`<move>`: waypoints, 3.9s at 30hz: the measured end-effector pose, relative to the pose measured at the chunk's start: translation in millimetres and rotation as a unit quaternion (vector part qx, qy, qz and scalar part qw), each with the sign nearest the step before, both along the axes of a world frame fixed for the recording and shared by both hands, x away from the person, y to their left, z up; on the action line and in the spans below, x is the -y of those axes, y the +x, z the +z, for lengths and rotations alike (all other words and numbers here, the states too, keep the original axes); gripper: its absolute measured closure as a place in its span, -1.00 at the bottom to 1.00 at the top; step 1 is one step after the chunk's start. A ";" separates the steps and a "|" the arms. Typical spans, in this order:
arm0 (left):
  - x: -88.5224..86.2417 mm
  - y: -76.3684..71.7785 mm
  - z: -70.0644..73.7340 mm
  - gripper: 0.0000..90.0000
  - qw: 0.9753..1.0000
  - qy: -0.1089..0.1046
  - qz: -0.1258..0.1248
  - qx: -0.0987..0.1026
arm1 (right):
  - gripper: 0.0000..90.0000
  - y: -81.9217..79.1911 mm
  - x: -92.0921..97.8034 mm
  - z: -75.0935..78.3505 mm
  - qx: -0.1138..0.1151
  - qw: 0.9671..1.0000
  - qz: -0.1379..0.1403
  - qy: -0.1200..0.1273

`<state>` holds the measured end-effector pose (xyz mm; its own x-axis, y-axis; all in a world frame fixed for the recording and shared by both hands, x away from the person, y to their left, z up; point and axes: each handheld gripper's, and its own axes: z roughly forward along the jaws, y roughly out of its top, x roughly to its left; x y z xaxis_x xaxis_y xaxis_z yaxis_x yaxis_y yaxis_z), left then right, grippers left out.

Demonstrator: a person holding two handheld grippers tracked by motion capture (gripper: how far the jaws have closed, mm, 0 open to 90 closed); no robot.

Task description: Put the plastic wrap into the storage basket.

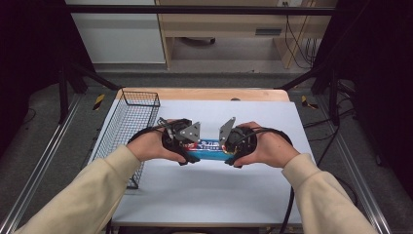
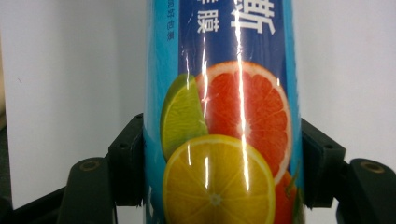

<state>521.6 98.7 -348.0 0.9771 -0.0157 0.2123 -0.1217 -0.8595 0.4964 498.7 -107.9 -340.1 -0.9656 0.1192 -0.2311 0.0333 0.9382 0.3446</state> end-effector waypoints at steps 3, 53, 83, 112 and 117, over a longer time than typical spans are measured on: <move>1.9 -1.6 -2.0 -0.37 1.000 0.018 -0.003 0.002 | -0.28 -0.3 -1.1 -0.1 -0.003 1.000 0.000 0.000; -35.9 1.1 1.3 -0.30 0.997 0.018 0.069 0.027 | -0.88 -23.2 86.6 7.5 0.117 0.980 -0.123 0.105; -97.3 -24.5 60.7 -0.29 0.961 -0.028 0.261 0.087 | -0.76 -4.6 84.2 -81.5 0.165 0.877 -0.416 0.175; -138.1 -65.9 84.0 -0.29 0.890 0.025 0.439 0.123 | -0.79 -27.9 116.1 -101.0 0.190 0.816 -0.517 0.173; -147.7 -69.5 73.6 -0.29 0.879 0.035 0.463 0.109 | -0.79 -27.9 118.1 -101.9 0.189 0.814 -0.520 0.176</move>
<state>452.1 246.3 -274.4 0.5147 0.7436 0.4268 0.5598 -0.6686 0.4896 470.9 -226.0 -442.0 -0.1677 0.9500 -0.2633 0.5756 0.3112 0.7562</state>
